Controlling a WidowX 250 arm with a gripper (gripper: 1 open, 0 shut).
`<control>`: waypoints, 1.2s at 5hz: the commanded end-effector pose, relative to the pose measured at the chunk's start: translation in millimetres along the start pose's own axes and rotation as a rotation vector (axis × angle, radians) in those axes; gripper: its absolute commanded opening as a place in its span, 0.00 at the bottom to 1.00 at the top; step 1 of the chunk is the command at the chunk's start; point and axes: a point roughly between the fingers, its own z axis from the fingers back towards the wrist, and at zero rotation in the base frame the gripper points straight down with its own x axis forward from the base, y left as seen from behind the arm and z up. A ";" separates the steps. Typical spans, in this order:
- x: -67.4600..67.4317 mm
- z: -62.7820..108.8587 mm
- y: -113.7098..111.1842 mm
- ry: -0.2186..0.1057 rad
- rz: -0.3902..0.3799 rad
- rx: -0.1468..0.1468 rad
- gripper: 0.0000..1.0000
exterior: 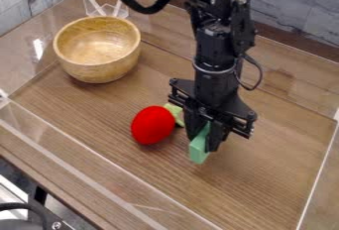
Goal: Put the green object in the brown bowl
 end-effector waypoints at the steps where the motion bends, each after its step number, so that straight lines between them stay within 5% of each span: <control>1: 11.9 8.4 3.5 -0.050 0.011 -0.010 0.00; 3: 18.6 -9.3 5.4 -0.058 -0.002 -0.018 0.00; 6: 25.1 8.6 -3.9 -0.071 -0.007 -0.024 0.00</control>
